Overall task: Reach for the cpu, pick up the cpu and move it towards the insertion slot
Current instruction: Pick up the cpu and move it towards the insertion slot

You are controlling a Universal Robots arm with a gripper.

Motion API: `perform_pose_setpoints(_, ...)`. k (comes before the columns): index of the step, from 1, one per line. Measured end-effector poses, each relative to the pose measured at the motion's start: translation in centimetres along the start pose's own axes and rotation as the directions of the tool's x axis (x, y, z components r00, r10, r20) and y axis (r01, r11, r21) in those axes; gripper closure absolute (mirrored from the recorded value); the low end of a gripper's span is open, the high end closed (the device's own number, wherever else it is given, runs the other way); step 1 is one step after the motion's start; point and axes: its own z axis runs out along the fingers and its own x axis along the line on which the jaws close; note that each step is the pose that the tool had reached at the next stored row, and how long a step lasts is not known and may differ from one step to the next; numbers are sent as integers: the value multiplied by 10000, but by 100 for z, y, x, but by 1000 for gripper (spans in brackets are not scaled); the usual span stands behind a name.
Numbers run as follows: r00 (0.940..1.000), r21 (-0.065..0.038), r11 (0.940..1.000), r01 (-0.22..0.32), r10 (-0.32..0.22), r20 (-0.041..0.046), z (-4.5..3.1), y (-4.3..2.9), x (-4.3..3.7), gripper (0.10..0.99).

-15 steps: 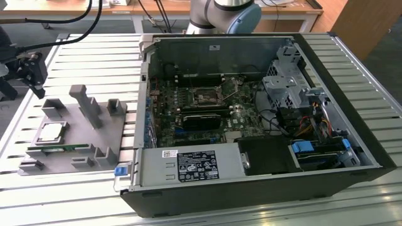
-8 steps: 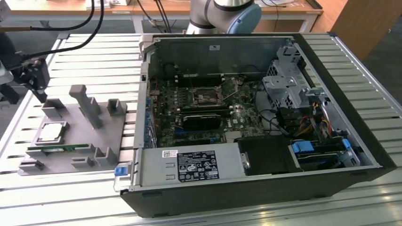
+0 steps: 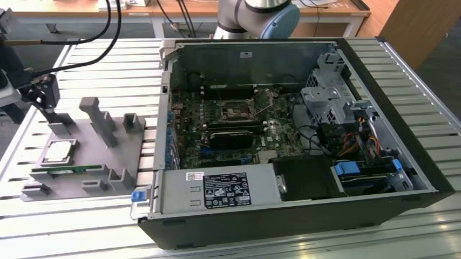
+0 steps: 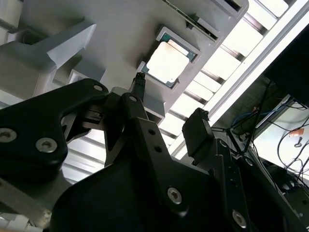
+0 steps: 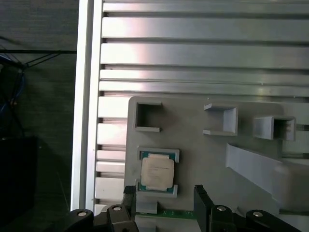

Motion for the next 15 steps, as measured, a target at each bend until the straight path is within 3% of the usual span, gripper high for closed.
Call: perform_pose_setpoints(15,9997,-4,10000,-7,7,-253,227,-14,-10,498)
